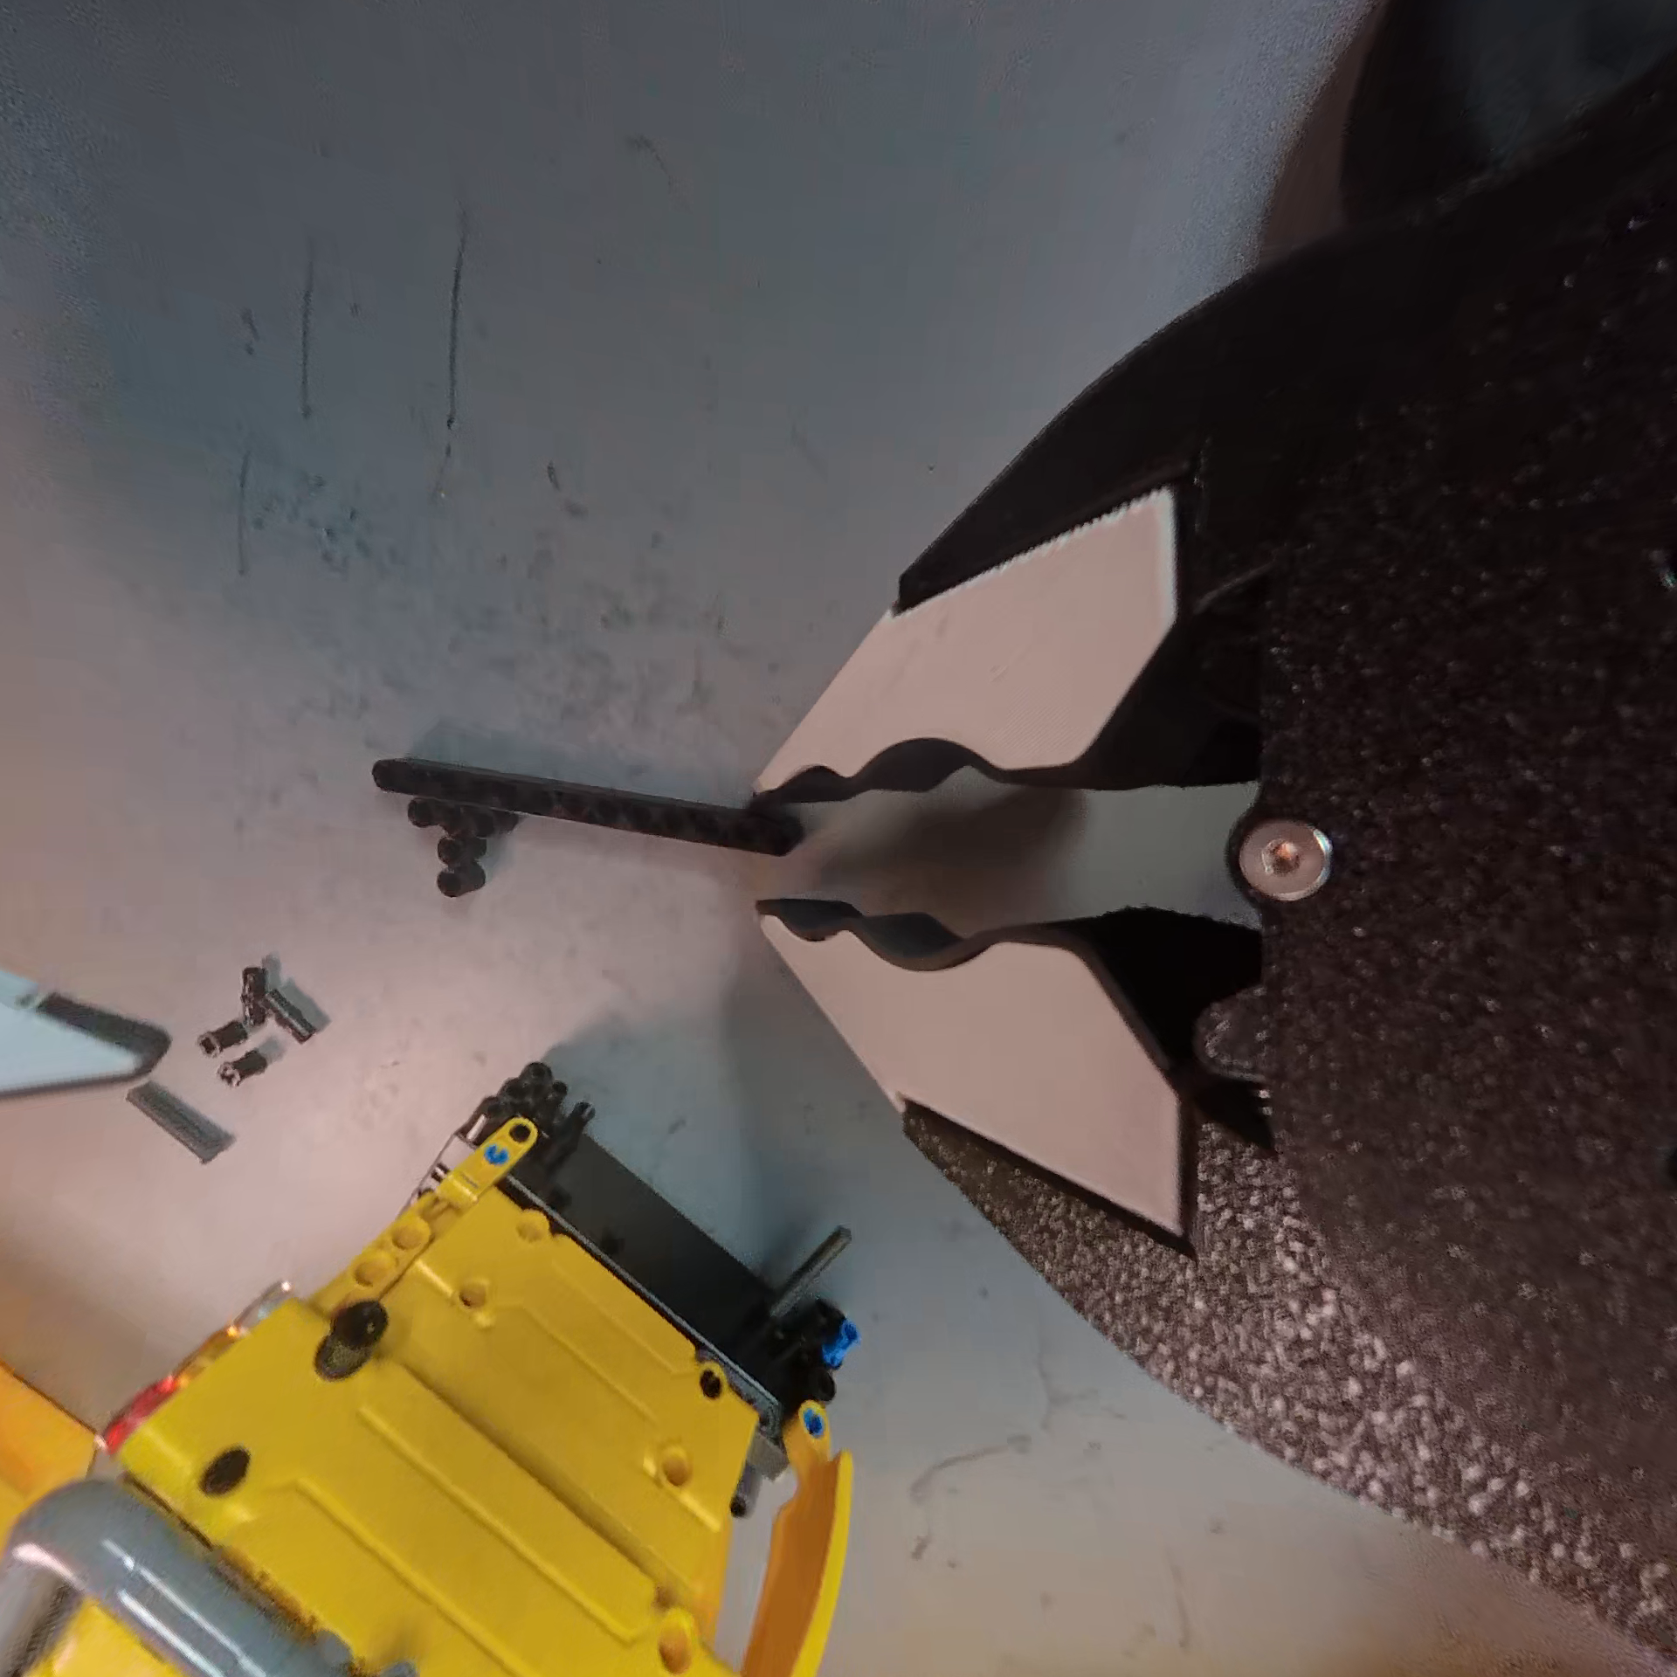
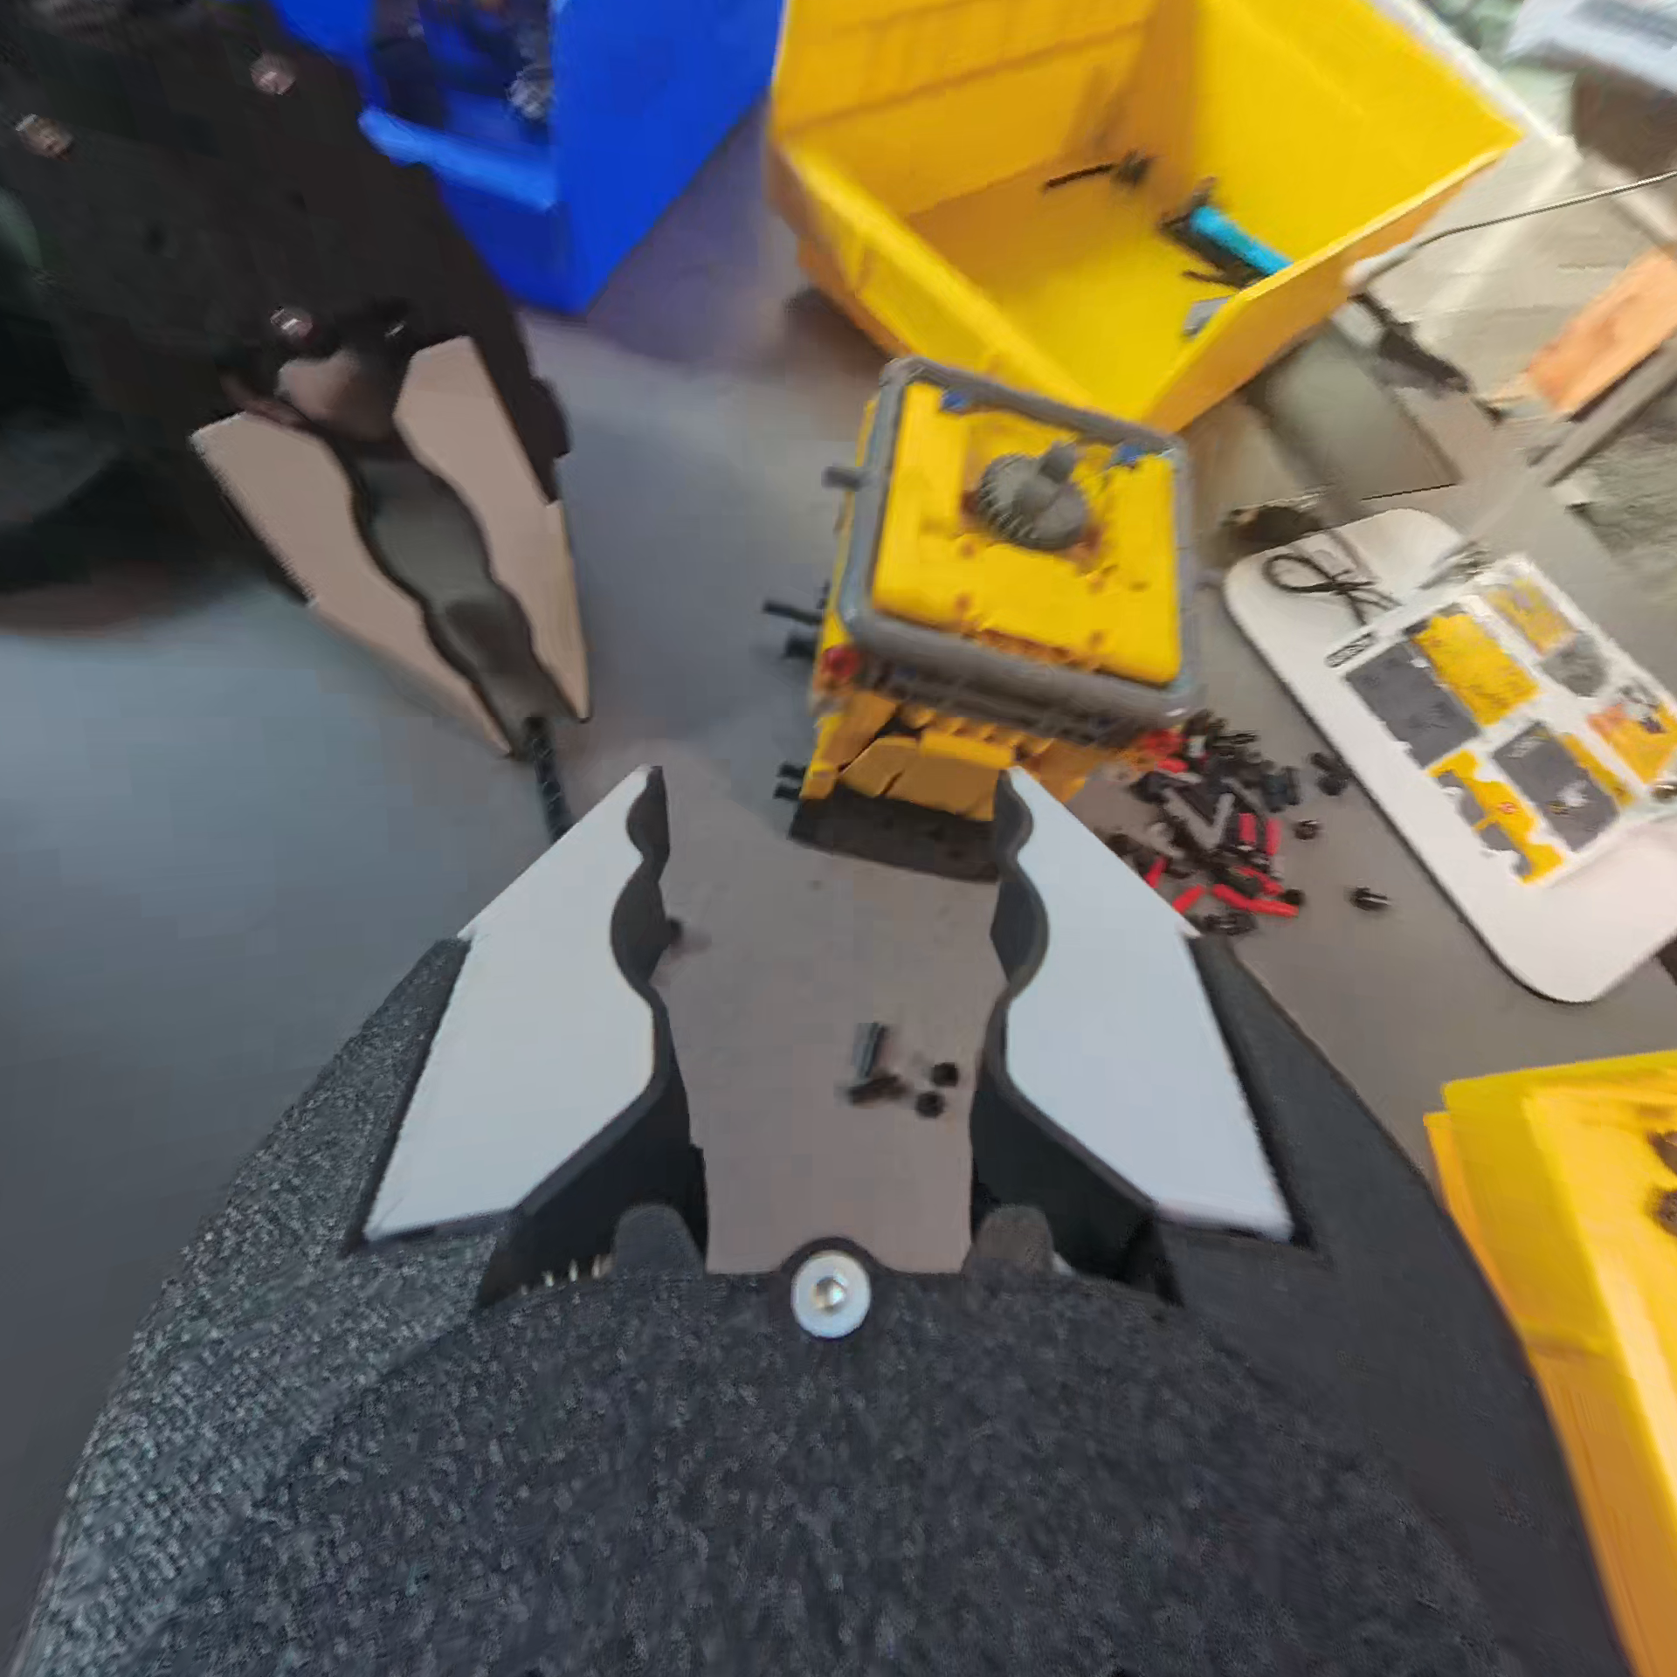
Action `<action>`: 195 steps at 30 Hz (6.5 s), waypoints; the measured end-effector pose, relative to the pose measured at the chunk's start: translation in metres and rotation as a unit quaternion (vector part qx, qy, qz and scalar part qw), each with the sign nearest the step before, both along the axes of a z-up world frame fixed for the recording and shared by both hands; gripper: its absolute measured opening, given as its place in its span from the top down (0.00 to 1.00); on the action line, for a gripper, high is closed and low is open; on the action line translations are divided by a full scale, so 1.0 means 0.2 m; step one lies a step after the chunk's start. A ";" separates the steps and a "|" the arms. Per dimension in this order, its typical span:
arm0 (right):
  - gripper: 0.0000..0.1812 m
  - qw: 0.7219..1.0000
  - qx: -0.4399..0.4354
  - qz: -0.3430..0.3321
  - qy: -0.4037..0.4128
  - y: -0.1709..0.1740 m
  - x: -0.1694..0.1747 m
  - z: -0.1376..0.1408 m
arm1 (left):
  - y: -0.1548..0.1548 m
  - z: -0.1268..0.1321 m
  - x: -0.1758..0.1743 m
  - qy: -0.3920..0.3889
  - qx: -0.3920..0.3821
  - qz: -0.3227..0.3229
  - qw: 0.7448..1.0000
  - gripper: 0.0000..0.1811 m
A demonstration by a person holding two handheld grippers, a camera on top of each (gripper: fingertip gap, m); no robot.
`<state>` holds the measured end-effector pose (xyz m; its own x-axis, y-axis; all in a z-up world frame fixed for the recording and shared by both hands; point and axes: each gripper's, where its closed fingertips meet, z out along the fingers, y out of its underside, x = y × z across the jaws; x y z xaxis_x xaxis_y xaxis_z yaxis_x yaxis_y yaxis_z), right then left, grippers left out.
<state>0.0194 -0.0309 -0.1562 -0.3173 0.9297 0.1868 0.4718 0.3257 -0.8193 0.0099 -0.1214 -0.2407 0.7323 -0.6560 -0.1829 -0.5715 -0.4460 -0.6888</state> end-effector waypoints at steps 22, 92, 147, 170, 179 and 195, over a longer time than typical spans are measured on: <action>0.54 0.944 -0.234 0.161 -0.168 0.09 -0.23 -0.01 | 0.16 0.22 -0.22 -0.124 0.102 0.099 0.982 0.66; 0.91 0.966 0.016 0.215 -0.142 -0.24 0.45 -0.38 | 0.05 0.36 -0.05 -0.188 0.125 0.050 0.973 0.81; 0.96 0.974 -0.009 0.225 -0.031 -0.33 0.35 -0.23 | 0.00 0.18 0.32 -0.131 0.056 -0.066 0.988 0.97; 0.96 0.971 0.006 0.240 0.008 -0.34 0.34 -0.23 | 0.01 0.16 0.33 -0.092 0.080 -0.074 0.990 0.97; 0.96 0.972 -0.019 0.232 0.032 -0.33 0.33 -0.16 | 0.01 0.25 0.29 -0.120 0.110 -0.063 0.985 0.96; 0.96 0.967 -0.066 0.230 0.089 -0.35 0.32 0.02 | 0.00 0.37 0.27 -0.138 0.156 -0.050 0.977 0.94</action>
<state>0.0830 -0.1019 -0.1513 -0.6765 0.7176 0.1656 0.1500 0.3544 -0.9230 0.0633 -0.1204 -0.1659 0.7164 -0.6713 -0.1900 -0.3755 -0.1414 -0.9160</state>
